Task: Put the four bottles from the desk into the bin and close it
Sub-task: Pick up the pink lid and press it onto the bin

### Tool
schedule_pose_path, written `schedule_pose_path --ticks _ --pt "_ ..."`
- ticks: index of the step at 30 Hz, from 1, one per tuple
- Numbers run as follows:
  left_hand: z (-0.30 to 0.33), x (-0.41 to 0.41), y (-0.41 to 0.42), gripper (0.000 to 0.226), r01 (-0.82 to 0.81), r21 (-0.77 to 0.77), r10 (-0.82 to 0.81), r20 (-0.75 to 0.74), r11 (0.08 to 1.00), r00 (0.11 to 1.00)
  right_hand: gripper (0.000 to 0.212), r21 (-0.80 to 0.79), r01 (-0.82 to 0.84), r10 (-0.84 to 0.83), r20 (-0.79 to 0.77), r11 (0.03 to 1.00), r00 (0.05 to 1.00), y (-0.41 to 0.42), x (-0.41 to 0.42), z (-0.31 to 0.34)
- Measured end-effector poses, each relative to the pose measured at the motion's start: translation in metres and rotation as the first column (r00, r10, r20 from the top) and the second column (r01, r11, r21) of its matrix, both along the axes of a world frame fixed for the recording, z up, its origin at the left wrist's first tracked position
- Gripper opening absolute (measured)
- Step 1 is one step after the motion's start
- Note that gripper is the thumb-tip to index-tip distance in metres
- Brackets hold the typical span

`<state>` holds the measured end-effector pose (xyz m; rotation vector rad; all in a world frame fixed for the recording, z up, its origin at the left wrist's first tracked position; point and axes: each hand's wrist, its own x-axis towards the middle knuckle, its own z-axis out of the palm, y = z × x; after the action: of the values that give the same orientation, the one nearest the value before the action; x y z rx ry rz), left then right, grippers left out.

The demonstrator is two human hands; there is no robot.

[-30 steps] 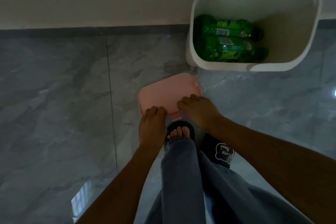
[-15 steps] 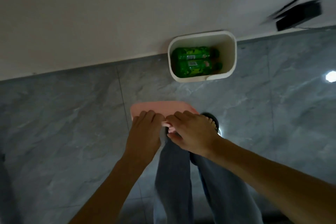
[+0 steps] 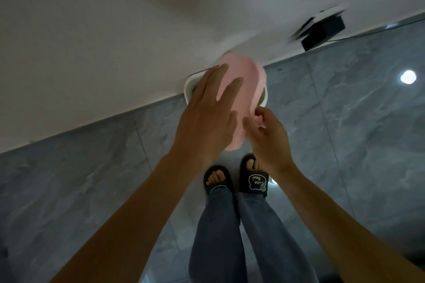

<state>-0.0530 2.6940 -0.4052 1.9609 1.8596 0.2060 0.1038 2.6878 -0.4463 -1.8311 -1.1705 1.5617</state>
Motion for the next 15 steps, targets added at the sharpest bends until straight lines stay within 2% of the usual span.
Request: schedule_pose_path --ticks 2,4,8,12,15 --pt "-0.026 0.003 -0.002 0.062 -0.03 -0.081 0.03 0.002 0.996 1.0 0.019 -0.186 0.184 -0.225 -0.23 0.965 0.947 0.003 -0.004 -0.017" --pt "-0.053 0.006 -0.006 0.06 -0.046 -0.135 0.047 0.002 0.99 0.999 0.02 -0.329 0.294 -0.4 -0.33 0.898 0.855 0.003 -0.01 -0.034" --pt "-0.104 0.008 -0.008 0.058 -0.008 -0.224 0.006 -0.01 0.975 1.0 0.022 -0.531 0.331 -0.598 -0.478 0.78 0.643 -0.001 -0.022 -0.066" --pt "-0.138 0.007 -0.006 0.065 -0.021 -0.24 0.009 -0.05 0.971 0.999 0.026 -0.614 0.319 -0.667 -0.495 0.722 0.556 -0.001 -0.028 -0.09" --pt "-0.152 0.008 -0.006 0.066 -0.006 -0.194 -0.011 -0.085 0.981 0.996 0.028 -0.657 0.382 -0.74 -0.432 0.65 0.515 -0.004 -0.029 -0.102"
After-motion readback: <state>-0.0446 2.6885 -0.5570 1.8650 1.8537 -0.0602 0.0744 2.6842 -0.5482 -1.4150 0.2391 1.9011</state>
